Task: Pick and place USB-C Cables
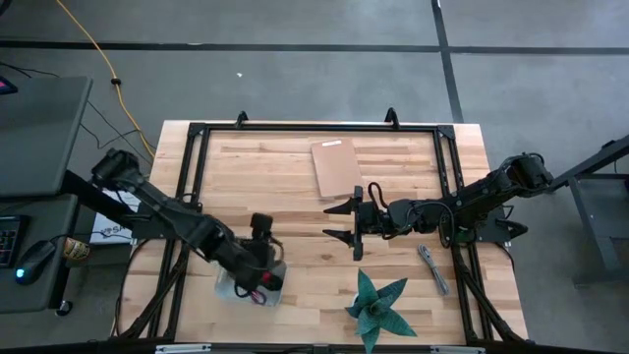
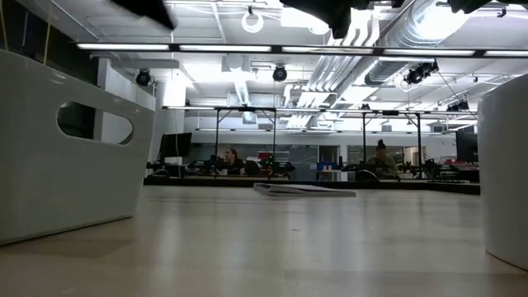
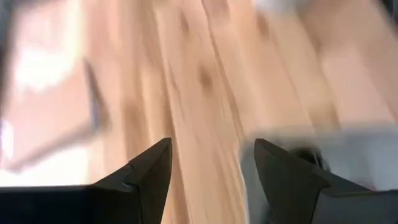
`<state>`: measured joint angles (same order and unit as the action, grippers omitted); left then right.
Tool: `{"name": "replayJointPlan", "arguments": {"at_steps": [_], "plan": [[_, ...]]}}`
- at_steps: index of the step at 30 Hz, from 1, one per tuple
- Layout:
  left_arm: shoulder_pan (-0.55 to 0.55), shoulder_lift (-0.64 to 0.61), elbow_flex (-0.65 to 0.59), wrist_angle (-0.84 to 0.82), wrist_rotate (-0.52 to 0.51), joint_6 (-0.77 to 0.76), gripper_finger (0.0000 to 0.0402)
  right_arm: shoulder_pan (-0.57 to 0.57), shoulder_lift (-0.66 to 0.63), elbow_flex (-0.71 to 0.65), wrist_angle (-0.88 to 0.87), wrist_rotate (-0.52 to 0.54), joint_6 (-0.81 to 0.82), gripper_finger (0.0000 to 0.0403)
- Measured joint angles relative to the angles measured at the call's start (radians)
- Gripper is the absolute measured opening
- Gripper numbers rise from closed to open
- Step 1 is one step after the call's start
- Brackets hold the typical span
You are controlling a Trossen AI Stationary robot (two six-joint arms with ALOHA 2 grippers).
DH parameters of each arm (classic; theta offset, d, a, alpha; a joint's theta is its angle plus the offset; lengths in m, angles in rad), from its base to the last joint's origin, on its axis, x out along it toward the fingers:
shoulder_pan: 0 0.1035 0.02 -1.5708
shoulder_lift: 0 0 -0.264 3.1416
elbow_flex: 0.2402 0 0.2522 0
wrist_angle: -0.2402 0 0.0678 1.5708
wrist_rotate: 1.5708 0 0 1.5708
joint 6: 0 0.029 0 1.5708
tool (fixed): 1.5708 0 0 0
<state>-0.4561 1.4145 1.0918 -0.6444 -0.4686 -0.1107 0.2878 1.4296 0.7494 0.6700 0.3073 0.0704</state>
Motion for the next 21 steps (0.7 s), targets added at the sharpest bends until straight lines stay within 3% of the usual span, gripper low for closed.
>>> {"name": "replayJointPlan", "arguments": {"at_steps": [5,9,12,15,21], "plan": [[0.079,-0.126,-0.221,0.440,0.007,0.115,0.0209,0.000,0.000,0.000,-0.007,0.003,-0.002,0.0238],[0.195,-0.222,-0.481,0.936,0.213,0.139,0.0209,0.000,0.000,0.000,-0.006,0.003,-0.005,0.0238],[0.267,-0.272,-0.626,1.215,0.332,0.067,0.0209,0.000,0.000,0.000,-0.004,0.003,-0.011,0.0238],[0.296,-0.325,-0.714,1.355,0.372,-0.017,0.0209,0.000,0.000,0.000,-0.009,0.003,-0.029,0.0238],[0.261,-0.435,-0.744,1.375,0.352,-0.035,0.0209,0.002,-0.032,0.000,-0.086,0.046,-0.019,0.0238]]}}
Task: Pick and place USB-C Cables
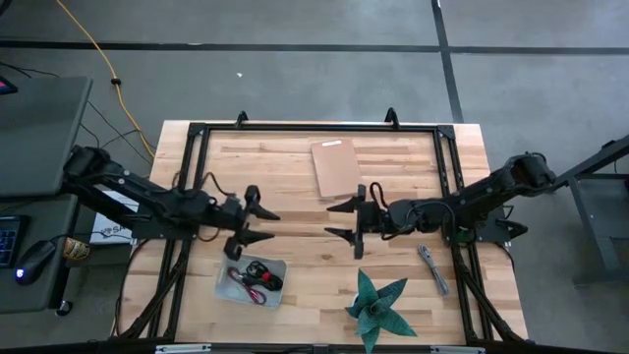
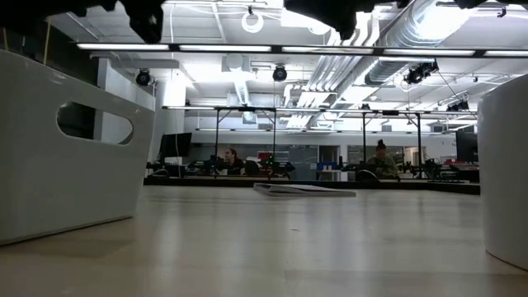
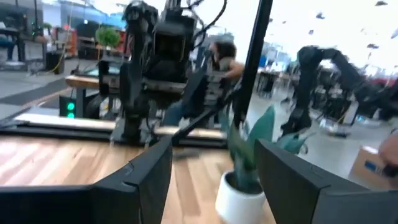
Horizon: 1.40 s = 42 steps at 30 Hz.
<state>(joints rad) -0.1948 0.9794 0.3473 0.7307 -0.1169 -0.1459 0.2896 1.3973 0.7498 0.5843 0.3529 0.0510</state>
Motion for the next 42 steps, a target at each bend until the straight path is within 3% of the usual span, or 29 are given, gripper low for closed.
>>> {"name": "replayJointPlan", "arguments": {"at_steps": [9,15,17,19,24,29,35,42], "plan": [[-0.063,-0.050,0.000,-0.003,-0.004,0.068,0.0209,0.008,-0.064,0.001,-0.122,0.089,0.067,0.0238],[-0.063,-0.049,0.000,-0.012,-0.007,0.017,0.0209,0.008,-0.068,0.001,-0.190,0.109,0.085,0.0238],[-0.063,-0.049,0.000,-0.019,-0.006,-0.007,0.0209,0.008,-0.087,0.025,-0.289,0.143,0.127,0.0238],[-0.063,-0.049,0.000,-0.024,-0.007,-0.017,0.0209,0.008,-0.122,0.100,-0.519,0.152,0.235,0.0238],[-0.063,-0.049,0.000,-0.024,-0.007,-0.019,0.0209,0.032,-0.135,0.368,-1.292,0.147,0.648,0.0238],[-0.063,-0.049,0.000,-0.031,-0.007,-0.060,0.0209,0.165,-0.111,0.497,-1.797,0.099,1.069,0.0238],[-0.063,-0.049,0.000,-0.031,-0.007,-0.061,0.0209,0.388,-0.108,0.434,-2.023,0.041,1.521,0.0238],[-0.062,-0.049,0.000,-0.033,-0.026,-0.061,0.0209,0.513,-0.108,0.228,-1.936,-0.170,1.839,0.0238]]}}
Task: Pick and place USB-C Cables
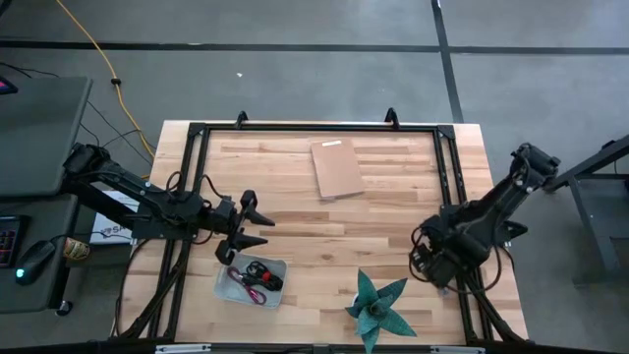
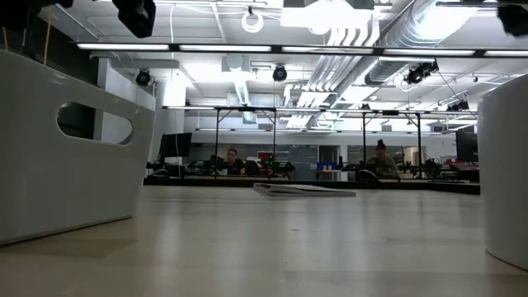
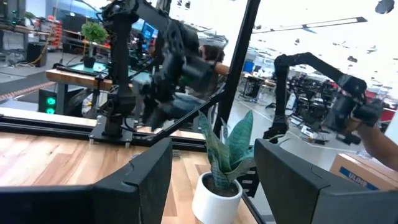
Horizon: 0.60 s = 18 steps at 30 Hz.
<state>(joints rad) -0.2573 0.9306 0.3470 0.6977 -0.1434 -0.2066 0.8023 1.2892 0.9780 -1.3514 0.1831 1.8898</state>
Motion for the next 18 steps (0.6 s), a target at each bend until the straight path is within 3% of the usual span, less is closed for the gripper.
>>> {"name": "replayJointPlan", "arguments": {"at_steps": [10,18], "plan": [[0.000,0.000,0.000,-0.020,-0.003,0.000,0.0209,0.015,0.000,-0.297,0.353,-0.148,0.105,0.0238],[0.000,0.000,0.000,-0.020,-0.003,0.000,0.0209,0.019,0.000,-0.373,0.512,-0.166,0.110,0.0238]]}}
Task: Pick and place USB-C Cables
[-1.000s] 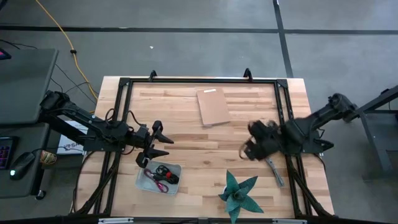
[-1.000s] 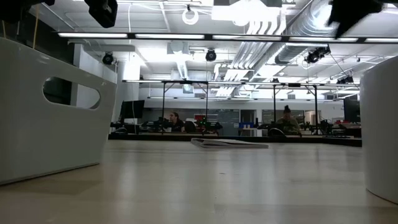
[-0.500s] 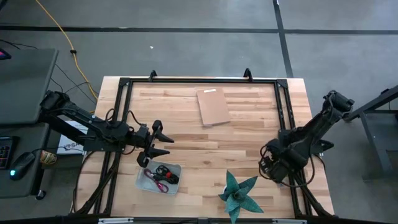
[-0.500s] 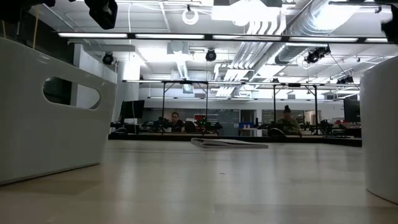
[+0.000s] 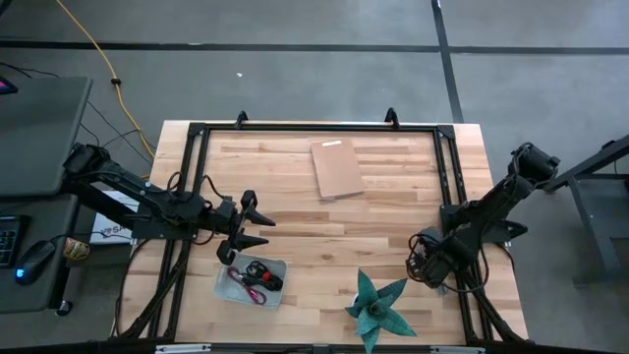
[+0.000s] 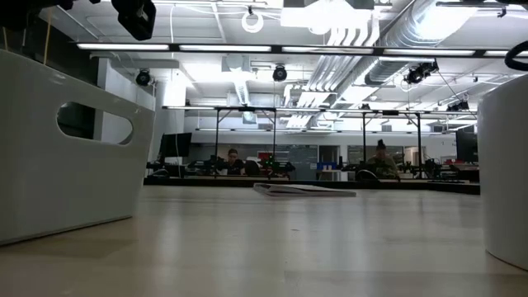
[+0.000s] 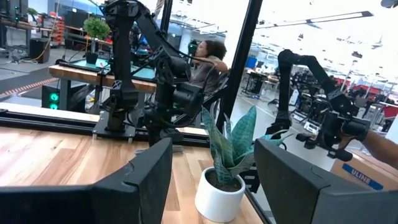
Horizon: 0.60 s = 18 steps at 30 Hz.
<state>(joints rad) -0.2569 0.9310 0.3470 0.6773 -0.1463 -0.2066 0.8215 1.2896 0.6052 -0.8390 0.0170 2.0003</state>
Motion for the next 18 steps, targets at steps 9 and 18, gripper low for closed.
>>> {"name": "replayJointPlan", "arguments": {"at_steps": [9,18], "plan": [[0.000,0.000,0.000,0.000,0.000,0.000,0.0209,0.000,0.093,0.001,0.003,-0.083,0.000,0.0238],[0.000,0.000,0.000,0.000,0.001,0.000,0.0209,0.000,0.148,0.007,0.004,-0.069,-0.015,0.0238]]}}
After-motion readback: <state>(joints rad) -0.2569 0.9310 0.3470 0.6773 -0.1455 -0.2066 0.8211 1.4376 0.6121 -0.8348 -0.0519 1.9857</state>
